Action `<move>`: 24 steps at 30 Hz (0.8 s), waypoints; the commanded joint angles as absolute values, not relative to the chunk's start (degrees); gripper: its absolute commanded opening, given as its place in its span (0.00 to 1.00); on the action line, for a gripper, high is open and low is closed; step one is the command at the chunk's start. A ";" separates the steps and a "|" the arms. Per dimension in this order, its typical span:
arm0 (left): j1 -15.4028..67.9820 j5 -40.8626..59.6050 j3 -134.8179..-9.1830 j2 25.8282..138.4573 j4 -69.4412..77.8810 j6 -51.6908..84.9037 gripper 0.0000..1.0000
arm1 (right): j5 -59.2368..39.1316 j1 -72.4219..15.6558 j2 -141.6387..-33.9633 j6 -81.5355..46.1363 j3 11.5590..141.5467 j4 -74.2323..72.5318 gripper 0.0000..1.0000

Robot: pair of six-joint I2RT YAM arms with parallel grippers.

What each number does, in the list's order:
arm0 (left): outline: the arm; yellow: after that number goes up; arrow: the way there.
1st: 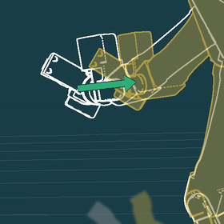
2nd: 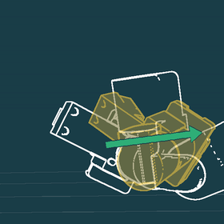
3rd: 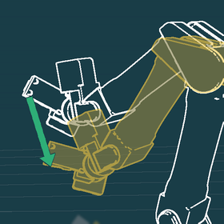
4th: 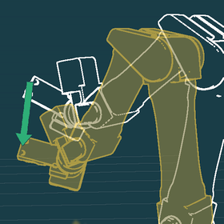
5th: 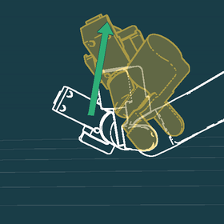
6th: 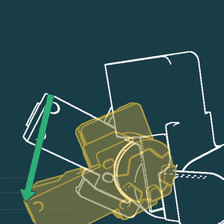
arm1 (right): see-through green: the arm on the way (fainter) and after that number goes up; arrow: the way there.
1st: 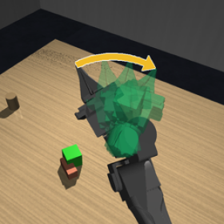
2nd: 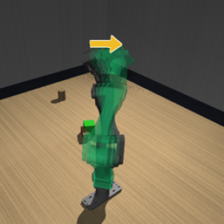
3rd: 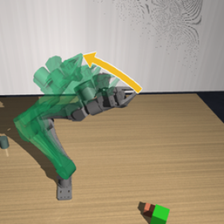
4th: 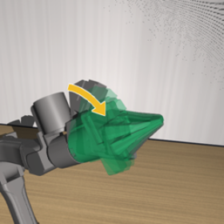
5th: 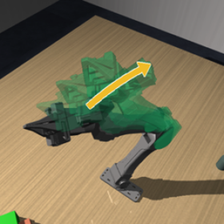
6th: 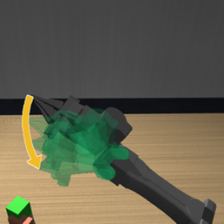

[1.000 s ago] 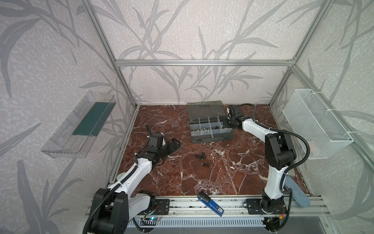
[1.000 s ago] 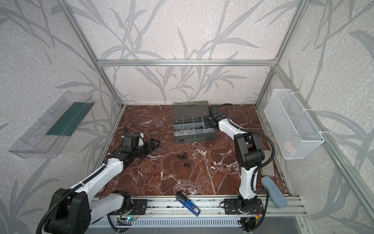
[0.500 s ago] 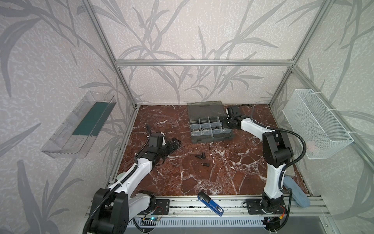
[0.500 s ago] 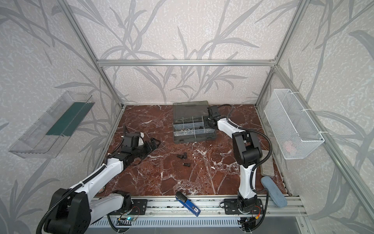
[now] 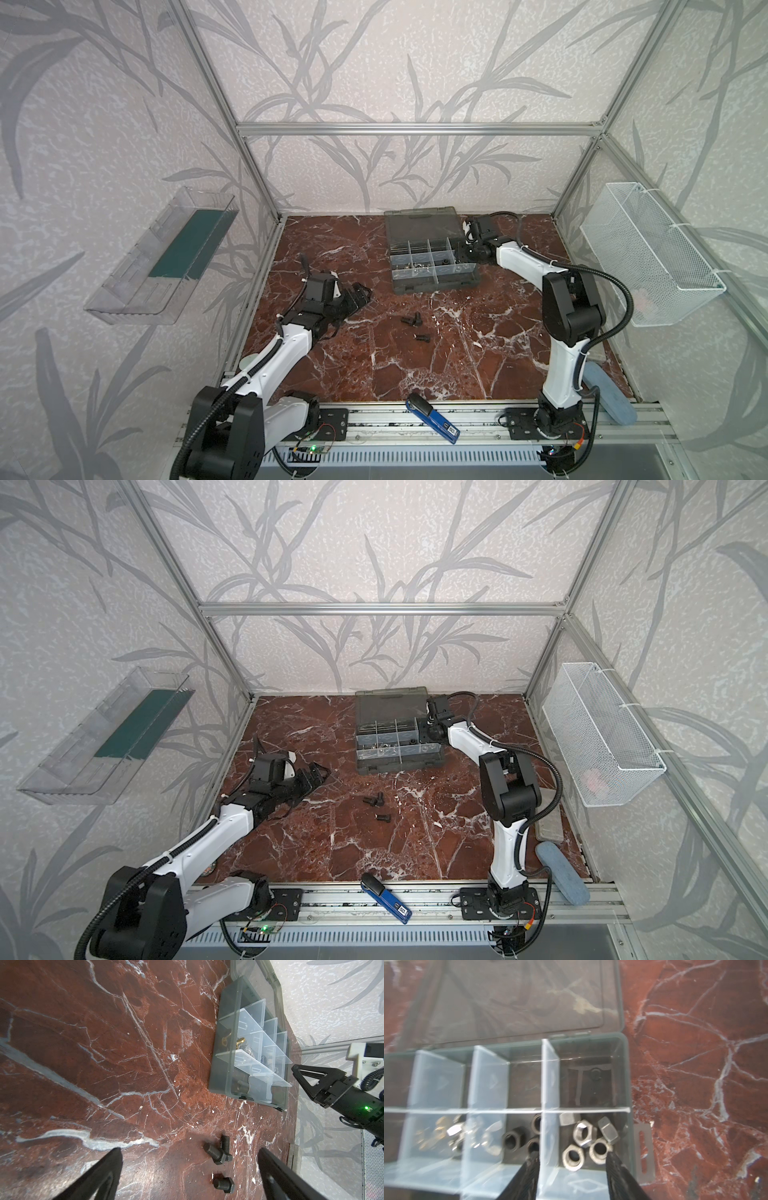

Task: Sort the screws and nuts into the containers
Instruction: 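Lower the right gripper near the box while the left gripper reaches toward the black bolts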

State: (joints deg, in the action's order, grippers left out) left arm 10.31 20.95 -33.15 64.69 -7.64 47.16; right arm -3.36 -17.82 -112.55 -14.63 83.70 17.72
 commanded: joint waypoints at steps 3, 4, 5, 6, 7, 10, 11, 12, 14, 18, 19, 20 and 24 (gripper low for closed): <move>10.02 22.41 -33.65 66.02 -6.85 46.56 0.99 | -12.50 -17.78 -103.16 -11.95 78.59 18.05 0.55; 10.10 23.17 -34.04 66.54 -6.85 45.97 0.99 | -12.97 -17.75 -102.04 -12.04 77.51 18.00 0.55; 10.26 24.21 -34.54 67.26 -6.93 45.20 0.99 | -13.33 -17.82 -100.85 -12.25 75.88 18.06 0.55; 10.49 25.29 -35.11 68.06 -7.11 44.33 0.99 | -13.59 -17.75 -99.58 -12.40 74.38 18.06 0.56; 10.83 25.99 -35.75 68.71 -7.49 43.55 0.99 | -13.75 -17.75 -98.53 -12.56 72.96 18.04 0.55; 13.54 25.93 -38.37 71.01 -9.42 39.84 0.99 | -14.77 -17.75 -95.10 -13.27 68.88 18.06 0.56; 14.89 24.92 -39.72 71.93 -11.03 38.27 0.99 | -15.25 -17.75 -94.32 -13.42 67.60 18.11 0.56; 16.66 23.86 -41.19 72.89 -12.39 36.75 0.99 | -15.61 -17.71 -93.60 -13.74 66.28 18.05 0.56; 19.71 21.56 -43.96 74.69 -15.08 34.29 0.99 | -15.95 -17.75 -92.29 -14.30 63.95 17.69 0.56; 24.00 17.59 -48.16 78.18 -20.25 33.07 0.99 | -15.58 -17.78 -90.36 -15.50 60.13 16.75 0.56; 24.45 17.03 -48.98 78.88 -21.82 33.36 0.99 | -15.65 -17.74 -90.05 -15.76 59.59 16.83 0.56; 24.88 16.60 -50.02 79.69 -24.03 33.72 0.99 | -15.82 -17.77 -89.73 -16.05 59.12 16.96 0.56; 27.76 13.35 -51.44 80.92 -28.28 38.51 0.99 | -17.07 -17.75 -88.88 -16.78 57.72 16.78 0.56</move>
State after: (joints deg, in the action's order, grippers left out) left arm 26.33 17.32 -50.37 80.53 -21.74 36.25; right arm -15.55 -17.82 -91.37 -15.68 58.33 17.34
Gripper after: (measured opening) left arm 0.993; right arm 0.560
